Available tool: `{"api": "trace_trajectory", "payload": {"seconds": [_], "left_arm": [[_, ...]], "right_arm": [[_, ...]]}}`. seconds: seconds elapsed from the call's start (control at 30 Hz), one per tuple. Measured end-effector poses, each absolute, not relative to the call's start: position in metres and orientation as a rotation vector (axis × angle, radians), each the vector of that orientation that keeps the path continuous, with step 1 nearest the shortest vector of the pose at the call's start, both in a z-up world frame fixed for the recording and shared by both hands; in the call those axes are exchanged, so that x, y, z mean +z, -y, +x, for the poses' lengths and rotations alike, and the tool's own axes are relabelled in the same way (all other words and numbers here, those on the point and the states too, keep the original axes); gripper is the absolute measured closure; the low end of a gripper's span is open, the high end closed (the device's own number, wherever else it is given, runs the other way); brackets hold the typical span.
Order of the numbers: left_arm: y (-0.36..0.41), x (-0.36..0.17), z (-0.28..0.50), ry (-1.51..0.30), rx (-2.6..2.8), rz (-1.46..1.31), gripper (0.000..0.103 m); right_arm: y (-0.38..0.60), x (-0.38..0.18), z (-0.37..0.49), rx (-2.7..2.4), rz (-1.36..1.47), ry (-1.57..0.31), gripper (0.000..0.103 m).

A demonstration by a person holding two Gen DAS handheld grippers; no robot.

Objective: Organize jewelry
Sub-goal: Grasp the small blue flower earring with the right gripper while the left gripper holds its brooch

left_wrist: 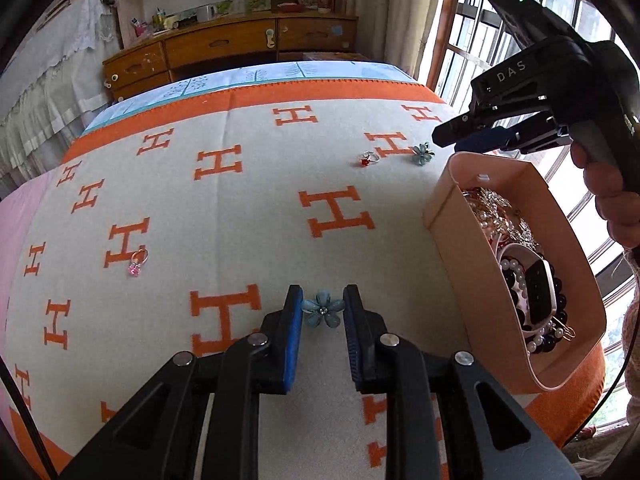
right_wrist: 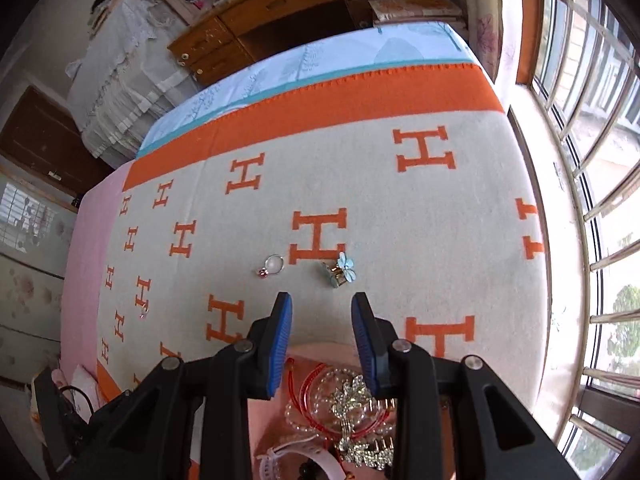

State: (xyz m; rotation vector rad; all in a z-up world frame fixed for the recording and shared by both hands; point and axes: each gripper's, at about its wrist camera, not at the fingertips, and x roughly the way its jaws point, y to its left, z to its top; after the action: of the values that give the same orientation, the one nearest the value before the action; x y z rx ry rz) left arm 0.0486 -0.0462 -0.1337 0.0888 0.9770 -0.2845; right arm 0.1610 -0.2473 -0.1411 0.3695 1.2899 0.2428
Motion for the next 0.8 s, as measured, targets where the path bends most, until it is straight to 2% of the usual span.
{"api": "trace_trajectory", "payload": {"seconds": [0.47,0.8], "left_arm": [[0.030,-0.144,0.064,-1.023,-0.303,0.016,0.085],[0.023,-0.145,0.066,-1.031,-0.323,-0.009,0.085]], "right_arm": [[0.254,-0.168,0.184,0.161,0.613,-1.431,0.072],[0.244,-0.165,0.196,0.091,0.539,-1.398,0.072]]}}
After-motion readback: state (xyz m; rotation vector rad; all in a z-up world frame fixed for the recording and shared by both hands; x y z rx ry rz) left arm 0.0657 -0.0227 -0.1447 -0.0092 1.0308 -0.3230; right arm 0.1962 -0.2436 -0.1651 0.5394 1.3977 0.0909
